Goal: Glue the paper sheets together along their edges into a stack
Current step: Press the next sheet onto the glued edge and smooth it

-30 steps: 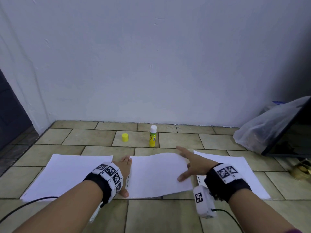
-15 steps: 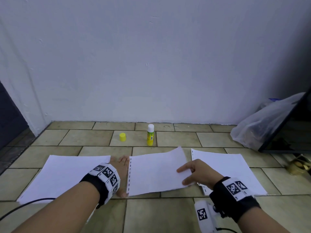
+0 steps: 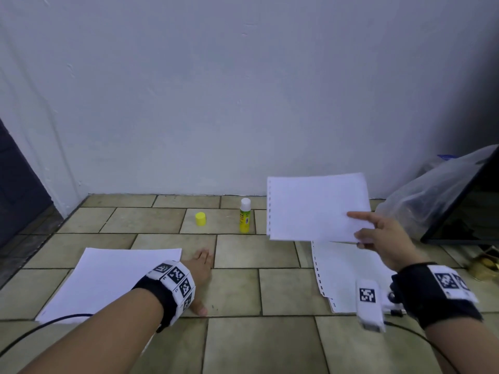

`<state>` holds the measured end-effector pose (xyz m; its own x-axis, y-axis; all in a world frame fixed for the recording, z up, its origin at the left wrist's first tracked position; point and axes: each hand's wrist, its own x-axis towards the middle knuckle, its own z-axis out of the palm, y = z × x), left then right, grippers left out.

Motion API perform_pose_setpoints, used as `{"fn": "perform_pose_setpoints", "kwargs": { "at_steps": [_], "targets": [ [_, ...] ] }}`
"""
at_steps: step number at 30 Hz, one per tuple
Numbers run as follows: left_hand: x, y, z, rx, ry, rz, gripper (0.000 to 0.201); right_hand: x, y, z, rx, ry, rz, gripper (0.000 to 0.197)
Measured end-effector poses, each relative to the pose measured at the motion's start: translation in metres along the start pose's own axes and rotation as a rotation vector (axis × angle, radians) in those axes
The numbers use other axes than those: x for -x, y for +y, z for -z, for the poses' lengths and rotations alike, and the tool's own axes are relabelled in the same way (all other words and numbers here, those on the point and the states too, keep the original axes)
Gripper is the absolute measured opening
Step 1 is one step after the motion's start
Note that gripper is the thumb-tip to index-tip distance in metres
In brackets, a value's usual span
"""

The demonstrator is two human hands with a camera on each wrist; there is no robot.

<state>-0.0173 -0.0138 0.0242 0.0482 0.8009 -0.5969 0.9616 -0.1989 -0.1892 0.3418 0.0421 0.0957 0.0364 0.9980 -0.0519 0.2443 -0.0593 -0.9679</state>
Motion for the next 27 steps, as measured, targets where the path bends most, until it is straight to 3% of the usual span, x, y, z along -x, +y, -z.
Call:
{"fn": "perform_pose_setpoints", "kwargs": {
  "at_steps": [4, 7, 8, 11, 12, 17, 21, 27],
  "targets": [
    [0.000, 0.000, 0.001, 0.002, -0.009, 0.019, 0.133, -0.042, -0.010, -0.007, 0.099, 0.143, -0.024, 0.047],
    [-0.001, 0.004, 0.000, -0.008, -0.028, 0.058, 0.131, -0.075, -0.010, -0.019, 0.228, 0.143, -0.085, 0.046],
    [0.000, 0.007, 0.001, 0.009, -0.027, 0.082, 0.123, -0.083, -0.009, -0.024, 0.282, 0.119, -0.107, 0.045],
    [-0.003, 0.016, 0.003, 0.072, 0.033, 0.124, 0.065, -0.102, -0.003, -0.044, 0.404, 0.030, -0.136, 0.044],
    [-0.004, 0.017, 0.003, 0.097, 0.047, 0.132, 0.057, -0.107, 0.001, -0.049, 0.440, 0.012, -0.148, 0.043],
    [0.003, 0.015, 0.009, 0.135, 0.059, 0.139, 0.058, -0.125, 0.017, -0.069, 0.646, -0.060, -0.202, 0.030],
    [0.005, 0.011, 0.007, 0.154, 0.032, 0.108, 0.061, -0.125, 0.021, -0.080, 0.940, -0.107, -0.201, 0.042],
    [0.007, 0.010, 0.009, 0.166, 0.017, 0.101, 0.059, -0.132, 0.041, -0.082, 1.226, -0.245, -0.234, 0.042]
  ]
}}
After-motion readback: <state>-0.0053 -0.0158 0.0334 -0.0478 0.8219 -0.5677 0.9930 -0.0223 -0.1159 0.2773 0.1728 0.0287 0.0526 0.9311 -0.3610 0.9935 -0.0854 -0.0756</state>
